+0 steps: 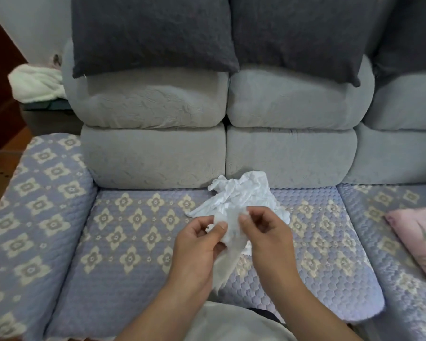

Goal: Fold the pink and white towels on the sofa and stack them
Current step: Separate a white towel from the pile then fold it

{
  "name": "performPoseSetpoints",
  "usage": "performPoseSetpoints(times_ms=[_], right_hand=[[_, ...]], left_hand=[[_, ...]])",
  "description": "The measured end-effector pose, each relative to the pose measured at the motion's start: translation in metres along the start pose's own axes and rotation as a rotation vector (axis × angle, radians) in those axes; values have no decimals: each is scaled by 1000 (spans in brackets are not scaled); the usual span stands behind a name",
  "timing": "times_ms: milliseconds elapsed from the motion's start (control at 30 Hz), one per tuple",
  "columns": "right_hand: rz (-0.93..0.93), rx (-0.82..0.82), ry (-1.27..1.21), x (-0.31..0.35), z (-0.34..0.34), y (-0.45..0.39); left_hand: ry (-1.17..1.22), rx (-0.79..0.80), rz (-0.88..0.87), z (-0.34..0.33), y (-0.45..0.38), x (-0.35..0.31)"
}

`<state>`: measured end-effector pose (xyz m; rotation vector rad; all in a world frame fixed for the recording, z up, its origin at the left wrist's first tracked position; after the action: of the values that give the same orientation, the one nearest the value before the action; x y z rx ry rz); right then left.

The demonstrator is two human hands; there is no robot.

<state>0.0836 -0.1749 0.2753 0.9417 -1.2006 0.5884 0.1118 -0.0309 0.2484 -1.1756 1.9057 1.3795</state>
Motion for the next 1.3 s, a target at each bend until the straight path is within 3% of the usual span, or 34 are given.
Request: performPoseSetpoints(times_ms=[67, 133, 300, 500, 733, 800, 867, 933, 1033, 1100, 1300], right_hand=[[56, -167, -63, 12, 16, 2], [215, -230, -8, 29, 19, 11], [644, -90, 457, 26, -19, 38], [718, -75, 490, 15, -20, 39], [842, 58, 572, 13, -27, 41], [775, 143, 445, 19, -26, 39], [524, 193, 190, 19, -16, 31], [293, 139, -19, 13, -2, 23], [126, 39, 85, -6, 15, 13], [32, 74, 187, -21, 17, 9], [-44, 255, 315, -33, 2, 14]], left_hand=[[-12, -18, -9, 1, 2, -3], [-19, -3, -6, 0, 5, -6], [13, 44, 20, -6, 12, -10], [-12, 6, 64, 9, 14, -7], [-34, 105, 107, -4, 15, -16], [2, 85, 133, -6, 9, -22], [-19, 85, 115, -11, 3, -35], [-182, 97, 14, -18, -5, -49], [-512, 124, -218, -28, -12, -75], [-568, 130, -299, -33, -12, -89], [-280, 151, -351, -53, 3, -120]])
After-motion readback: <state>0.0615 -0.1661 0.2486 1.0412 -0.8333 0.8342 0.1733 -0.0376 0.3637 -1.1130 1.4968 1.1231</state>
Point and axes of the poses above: each hand's wrist, its own y-axis away from the middle knuckle, its own z-axis out of the back of the hand, x = y × z, the point moved 7 cm from there along -y, towards the middle knuckle, and after that the axes turned 6 degrees about -z, right-handed, at the moved point
